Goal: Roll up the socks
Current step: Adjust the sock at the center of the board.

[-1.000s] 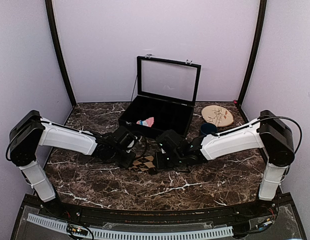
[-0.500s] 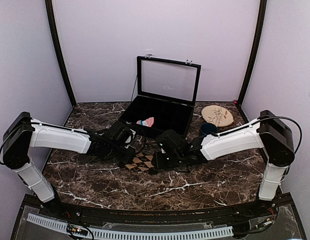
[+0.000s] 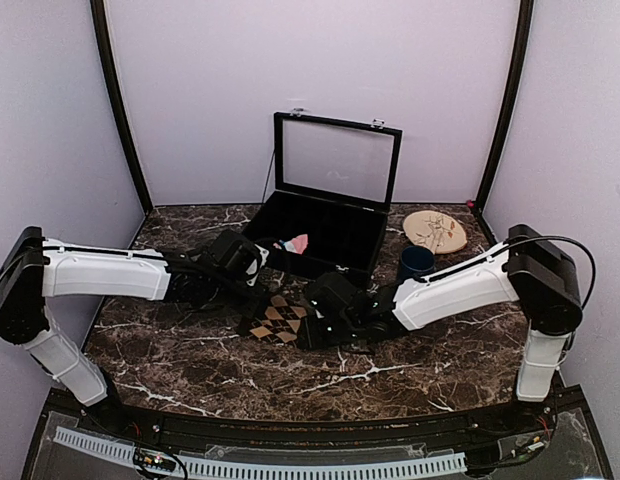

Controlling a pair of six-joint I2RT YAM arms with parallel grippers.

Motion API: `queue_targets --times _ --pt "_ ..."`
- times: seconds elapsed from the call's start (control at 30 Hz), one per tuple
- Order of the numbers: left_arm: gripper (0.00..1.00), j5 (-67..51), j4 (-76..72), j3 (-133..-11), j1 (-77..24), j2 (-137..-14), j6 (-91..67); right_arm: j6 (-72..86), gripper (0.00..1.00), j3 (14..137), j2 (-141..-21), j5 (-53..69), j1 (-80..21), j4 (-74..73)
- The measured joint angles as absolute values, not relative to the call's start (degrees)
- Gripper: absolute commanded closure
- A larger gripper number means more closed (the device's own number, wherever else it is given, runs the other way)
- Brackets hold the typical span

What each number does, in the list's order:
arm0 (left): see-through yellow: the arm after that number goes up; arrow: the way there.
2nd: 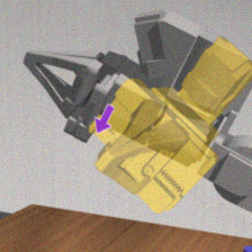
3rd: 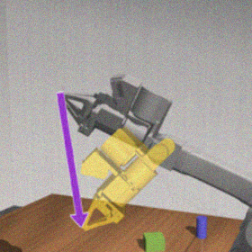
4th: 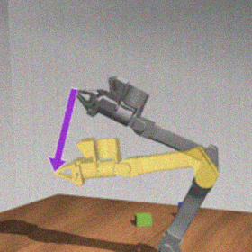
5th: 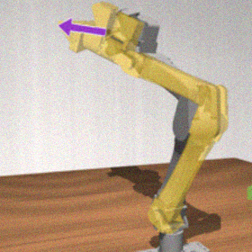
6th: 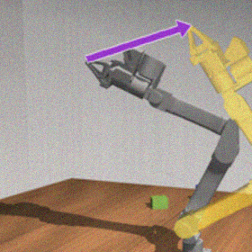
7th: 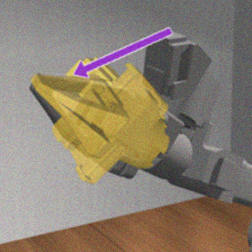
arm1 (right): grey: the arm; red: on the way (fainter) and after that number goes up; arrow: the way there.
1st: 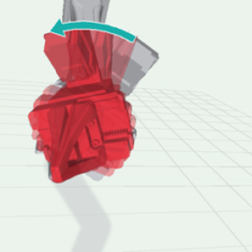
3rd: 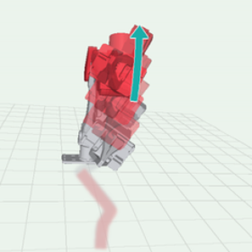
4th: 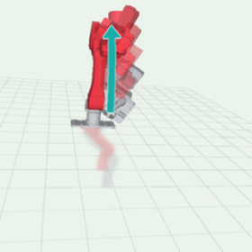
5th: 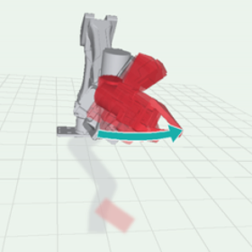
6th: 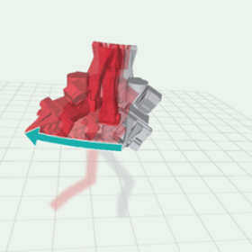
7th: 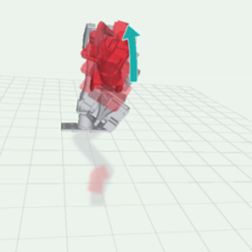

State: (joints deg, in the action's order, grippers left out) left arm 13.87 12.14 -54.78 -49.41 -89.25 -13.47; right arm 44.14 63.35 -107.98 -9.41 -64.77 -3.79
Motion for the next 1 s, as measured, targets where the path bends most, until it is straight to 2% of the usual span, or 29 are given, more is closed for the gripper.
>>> queue_targets --times 0.57,1.0 --pt "1.0 11.64 14.44 -56.75 -49.41 -88.88 -13.52 43.99 0.6 64.42 -111.57 -13.78 -66.08 -3.6" --pt "1.0 11.42 15.07 -56.51 -49.41 -88.09 -13.96 44.88 0.6 69.65 -114.34 -19.92 -67.05 -11.05"
